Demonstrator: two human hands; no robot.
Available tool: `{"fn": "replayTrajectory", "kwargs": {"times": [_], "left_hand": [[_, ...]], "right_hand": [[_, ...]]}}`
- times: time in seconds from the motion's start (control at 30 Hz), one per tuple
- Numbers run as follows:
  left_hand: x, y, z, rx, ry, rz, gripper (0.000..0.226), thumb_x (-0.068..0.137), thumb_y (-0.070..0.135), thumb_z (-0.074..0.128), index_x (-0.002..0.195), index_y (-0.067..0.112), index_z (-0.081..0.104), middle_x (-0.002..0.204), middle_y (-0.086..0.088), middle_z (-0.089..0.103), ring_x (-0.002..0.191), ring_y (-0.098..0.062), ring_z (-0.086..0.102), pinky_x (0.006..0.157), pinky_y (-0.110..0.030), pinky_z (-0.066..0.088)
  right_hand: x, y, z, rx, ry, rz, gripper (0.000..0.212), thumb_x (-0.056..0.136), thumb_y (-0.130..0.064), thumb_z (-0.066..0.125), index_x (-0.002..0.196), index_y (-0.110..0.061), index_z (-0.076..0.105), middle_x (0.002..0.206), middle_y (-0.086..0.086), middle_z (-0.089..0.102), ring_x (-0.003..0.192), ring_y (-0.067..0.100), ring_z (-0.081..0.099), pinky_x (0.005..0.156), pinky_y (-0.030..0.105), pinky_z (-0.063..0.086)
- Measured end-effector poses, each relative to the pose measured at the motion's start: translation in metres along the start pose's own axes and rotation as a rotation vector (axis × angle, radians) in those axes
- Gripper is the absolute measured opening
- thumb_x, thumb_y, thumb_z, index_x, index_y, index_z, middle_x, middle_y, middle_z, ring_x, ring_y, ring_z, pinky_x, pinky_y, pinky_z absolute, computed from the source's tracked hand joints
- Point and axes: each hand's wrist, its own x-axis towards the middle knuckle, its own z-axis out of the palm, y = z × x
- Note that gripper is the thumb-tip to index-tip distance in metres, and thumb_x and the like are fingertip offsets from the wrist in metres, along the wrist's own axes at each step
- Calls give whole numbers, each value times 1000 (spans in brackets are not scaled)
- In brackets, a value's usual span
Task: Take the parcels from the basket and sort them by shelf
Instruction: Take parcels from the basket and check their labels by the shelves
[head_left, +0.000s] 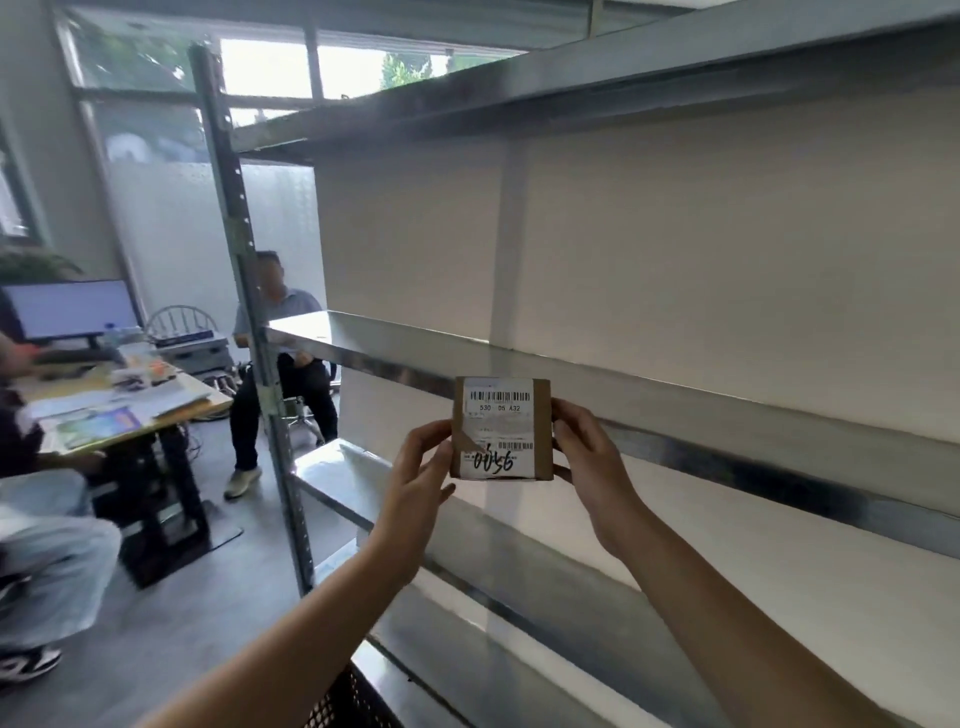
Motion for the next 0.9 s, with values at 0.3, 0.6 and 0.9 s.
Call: {"fn": "replayTrajectory", "kwargs": {"times": [0.3,0.6,0.9], "left_hand": [[12,2,-46,52,295,41,25,101,8,46,122,14,58,118,-10,67,107,-26,67,86,-33,58],[-30,-6,-74,89,549,-3,24,100,8,48,123,13,55,122,-11,65,108,-27,67,90,-38,57],[-75,-25,-109,41,762,-44,23,99,3,46,118,11,57,121,-12,64,106,-24,67,80,-27,56]], "right_hand": [[54,24,61,46,-321,-2,36,105,-22,41,127,-43,60,117,-15,68,110,6,64,92,33,54],[52,52,109,84,-581,73,36,104,-23,43,133,-39,56,111,-16,67,87,-14,63,71,14,55],[18,86,160,91,-810,167,40,104,-23,38,136,-43,53,110,-15,70,101,4,66,83,35,56]]}}
